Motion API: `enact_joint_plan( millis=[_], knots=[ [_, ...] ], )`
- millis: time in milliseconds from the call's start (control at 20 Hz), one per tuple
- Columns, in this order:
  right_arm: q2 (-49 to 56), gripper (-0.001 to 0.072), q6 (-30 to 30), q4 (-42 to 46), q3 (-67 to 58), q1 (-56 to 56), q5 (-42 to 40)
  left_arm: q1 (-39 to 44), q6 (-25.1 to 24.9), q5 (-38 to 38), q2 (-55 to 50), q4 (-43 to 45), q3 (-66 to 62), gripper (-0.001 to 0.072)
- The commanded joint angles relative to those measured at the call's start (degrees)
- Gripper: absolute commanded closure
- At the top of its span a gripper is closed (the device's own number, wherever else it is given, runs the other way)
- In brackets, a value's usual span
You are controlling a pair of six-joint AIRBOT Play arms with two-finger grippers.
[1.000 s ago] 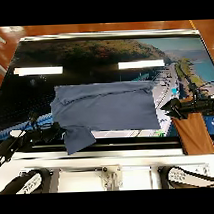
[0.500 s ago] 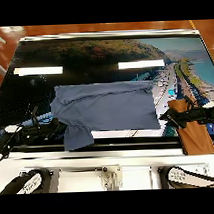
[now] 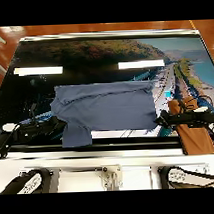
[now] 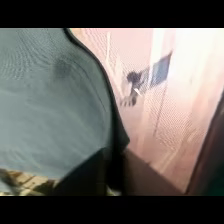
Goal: Fold the shirts.
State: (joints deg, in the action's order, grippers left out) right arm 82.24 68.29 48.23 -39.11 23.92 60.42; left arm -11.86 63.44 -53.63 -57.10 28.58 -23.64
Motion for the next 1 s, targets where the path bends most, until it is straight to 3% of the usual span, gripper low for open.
enact_joint_plan(
  millis=[0,250,450,650,950],
  knots=[
    [0.02,0.0653,-0.96,-1.4,-1.25,-4.42,-1.16,-0.94,0.02,-0.17,0.09,0.13,-3.02,0.0663],
    [-2.8,0.0654,-3.3,-1.99,-13.03,-4.83,0.15,-5.7,-1.49,-2.36,-0.24,0.15,-14.47,0.0663],
    [-2.08,0.0654,-1.88,-1.66,-20.11,-9.86,-10.01,-4.96,-1.49,-2.58,-6.97,0.11,-23.19,0.0663],
    [5.73,0.0654,-0.83,-1.64,-30.51,-15.37,-17.81,-4.52,-1.44,-3.26,-18.32,0.07,-34.18,0.0663],
    [22.21,0.0654,3.32,-1.2,-46.6,-18.78,-21.31,-4.52,0.76,-6.03,-35.06,0.07,-48.02,0.0663]
  ],
)
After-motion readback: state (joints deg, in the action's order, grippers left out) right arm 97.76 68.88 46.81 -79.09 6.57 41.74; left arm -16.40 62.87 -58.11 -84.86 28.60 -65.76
